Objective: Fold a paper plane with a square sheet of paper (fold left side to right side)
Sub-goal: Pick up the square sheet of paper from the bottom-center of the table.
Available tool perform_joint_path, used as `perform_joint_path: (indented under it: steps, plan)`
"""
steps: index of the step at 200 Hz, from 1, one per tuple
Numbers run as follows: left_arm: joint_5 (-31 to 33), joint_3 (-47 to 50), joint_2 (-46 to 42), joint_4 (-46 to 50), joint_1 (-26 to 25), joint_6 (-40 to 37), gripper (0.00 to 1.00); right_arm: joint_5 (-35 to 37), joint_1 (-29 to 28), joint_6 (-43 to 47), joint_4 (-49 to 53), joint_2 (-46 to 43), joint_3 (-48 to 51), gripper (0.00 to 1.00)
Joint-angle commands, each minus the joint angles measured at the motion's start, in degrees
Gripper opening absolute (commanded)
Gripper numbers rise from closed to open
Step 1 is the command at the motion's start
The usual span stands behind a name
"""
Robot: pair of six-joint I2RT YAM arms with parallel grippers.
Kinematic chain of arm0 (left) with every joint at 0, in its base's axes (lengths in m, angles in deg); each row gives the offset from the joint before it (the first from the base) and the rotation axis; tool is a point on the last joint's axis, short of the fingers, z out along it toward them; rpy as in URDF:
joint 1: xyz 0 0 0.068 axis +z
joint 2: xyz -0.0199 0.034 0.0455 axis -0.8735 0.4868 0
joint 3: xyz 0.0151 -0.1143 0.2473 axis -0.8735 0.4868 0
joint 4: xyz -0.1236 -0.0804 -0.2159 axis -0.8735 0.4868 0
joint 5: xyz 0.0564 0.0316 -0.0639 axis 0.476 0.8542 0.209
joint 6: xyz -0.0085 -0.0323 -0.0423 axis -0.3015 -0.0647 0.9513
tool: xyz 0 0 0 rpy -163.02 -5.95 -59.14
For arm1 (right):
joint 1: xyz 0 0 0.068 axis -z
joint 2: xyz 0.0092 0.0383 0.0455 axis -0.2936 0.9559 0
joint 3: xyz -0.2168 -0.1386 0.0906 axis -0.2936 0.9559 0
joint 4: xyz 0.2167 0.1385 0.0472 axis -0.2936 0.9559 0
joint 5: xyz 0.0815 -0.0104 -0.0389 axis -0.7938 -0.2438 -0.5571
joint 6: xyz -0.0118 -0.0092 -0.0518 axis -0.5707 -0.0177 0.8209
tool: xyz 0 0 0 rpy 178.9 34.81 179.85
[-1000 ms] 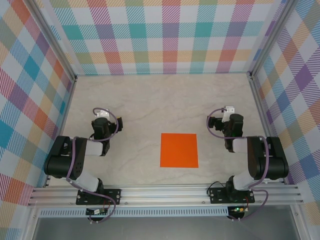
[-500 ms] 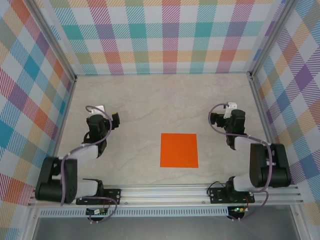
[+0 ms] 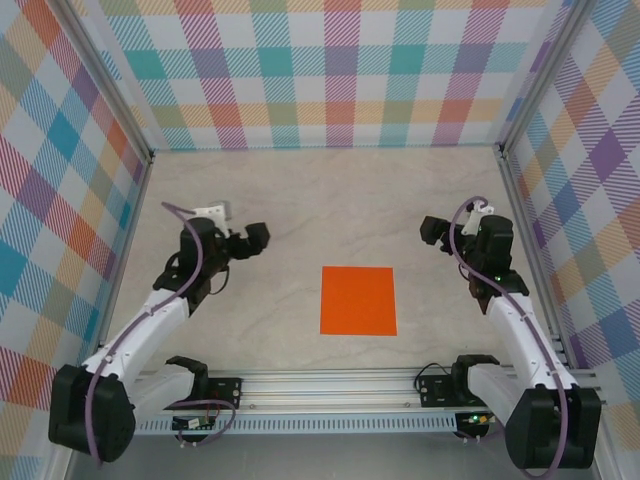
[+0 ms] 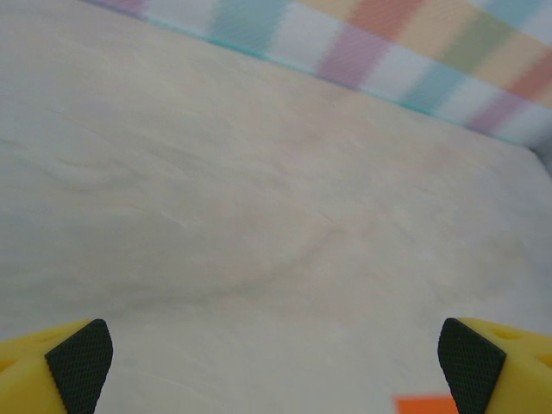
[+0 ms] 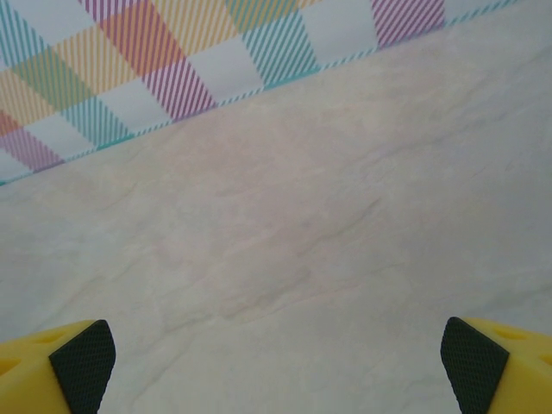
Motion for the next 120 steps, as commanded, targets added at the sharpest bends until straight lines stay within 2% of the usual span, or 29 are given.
perform_joint_path:
  steps: [1,17,32,59,85,120]
  plan:
    - [-9.4,-4.7,5.3,15.3,-10.6,3.4,0.99,-4.5,-4.7,-7.1,18.6,3.5,-2.0,1.00]
    - [-14.1,-3.9,10.3,11.5,-16.4,8.6,0.99,-2.8,-9.2,-8.0,21.3,5.6,-2.1,1.00]
    - [-15.5,-3.0,15.4,6.1,-21.1,13.5,0.99,1.6,-14.4,-9.2,22.6,7.7,-2.4,1.00]
    - [-16.6,-6.6,26.0,3.7,-27.6,15.3,0.99,5.2,-20.2,-11.7,22.3,14.1,-3.6,1.00]
    - [-17.8,-10.5,33.5,3.1,-30.8,16.5,0.99,8.6,-24.6,-12.1,22.3,20.7,-6.8,1.00]
    - [-15.9,-11.6,36.2,2.2,-31.9,17.9,0.99,10.2,-26.4,-13.2,20.2,27.2,-9.2,1.00]
